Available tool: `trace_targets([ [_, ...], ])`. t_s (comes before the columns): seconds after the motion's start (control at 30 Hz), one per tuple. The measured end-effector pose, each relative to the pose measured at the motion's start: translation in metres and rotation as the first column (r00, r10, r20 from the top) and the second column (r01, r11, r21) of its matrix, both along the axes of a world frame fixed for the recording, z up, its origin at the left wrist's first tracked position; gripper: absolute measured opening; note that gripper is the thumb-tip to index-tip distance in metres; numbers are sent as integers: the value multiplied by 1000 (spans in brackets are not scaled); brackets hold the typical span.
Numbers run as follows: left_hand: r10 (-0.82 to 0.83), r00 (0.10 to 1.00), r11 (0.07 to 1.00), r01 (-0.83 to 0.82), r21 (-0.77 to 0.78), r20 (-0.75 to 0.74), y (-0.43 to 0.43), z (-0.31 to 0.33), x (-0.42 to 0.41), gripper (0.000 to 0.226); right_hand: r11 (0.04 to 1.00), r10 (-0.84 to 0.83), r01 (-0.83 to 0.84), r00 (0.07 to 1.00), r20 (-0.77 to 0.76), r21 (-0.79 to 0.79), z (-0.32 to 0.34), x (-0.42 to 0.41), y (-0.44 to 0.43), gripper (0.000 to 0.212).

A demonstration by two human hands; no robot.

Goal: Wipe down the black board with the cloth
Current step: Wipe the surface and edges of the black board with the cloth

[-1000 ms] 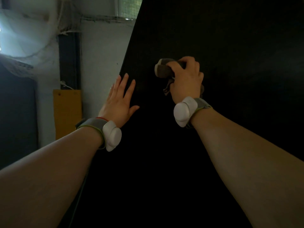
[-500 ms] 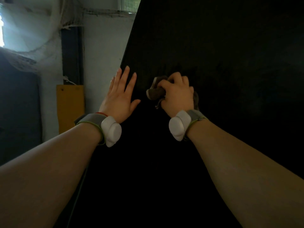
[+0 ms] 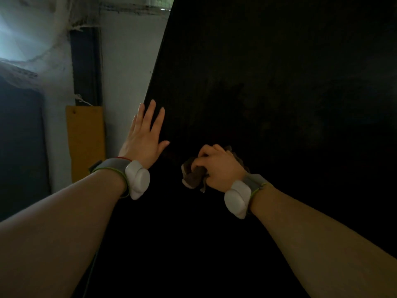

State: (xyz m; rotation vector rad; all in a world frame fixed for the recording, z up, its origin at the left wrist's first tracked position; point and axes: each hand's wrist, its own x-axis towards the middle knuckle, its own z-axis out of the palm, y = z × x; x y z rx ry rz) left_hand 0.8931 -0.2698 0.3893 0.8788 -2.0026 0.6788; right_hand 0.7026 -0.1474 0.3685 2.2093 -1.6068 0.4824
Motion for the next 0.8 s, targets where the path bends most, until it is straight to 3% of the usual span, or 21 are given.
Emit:
trace_targets([
  [0.13, -6, 1000, 999, 6, 33, 2, -3, 2, 1, 87, 973, 109, -47, 957, 270, -227, 32, 1, 14, 45],
  [0.2, -11, 1000, 999, 11, 36, 1, -4, 3, 2, 88, 961, 171, -72, 915, 365, -268, 55, 1, 18, 43],
  [0.3, -13, 1000, 999, 13, 37, 8, -3, 3, 3, 88, 921, 198, -63, 925, 324, -384, 77, 2, 15, 41],
  [0.4, -25, 1000, 999, 24, 37, 16, 0, 4, 4, 87, 822, -26, 153, 973, 231, -549, 86, -5, 3, 45],
  [0.47, -29, 999, 999, 29, 37, 17, 0, 4, 4, 87, 738, -85, 277, 943, 323, -615, 88, -9, -3, 45],
  [0.53, -30, 999, 999, 29, 35, 18, -1, 3, 4, 87, 693, -36, 321, 910, 414, -646, 89, -10, -7, 41],
  [0.67, -11, 1000, 1000, 11, 19, 25, -10, 2, 4, 89, 694, -37, 278, 935, 353, -664, 83, -13, -14, 38],
  [0.8, -7, 1000, 1000, 7, 4, 24, -14, 1, 6, 90, 739, -68, 252, 951, 302, -625, 71, -9, -23, 50],
])
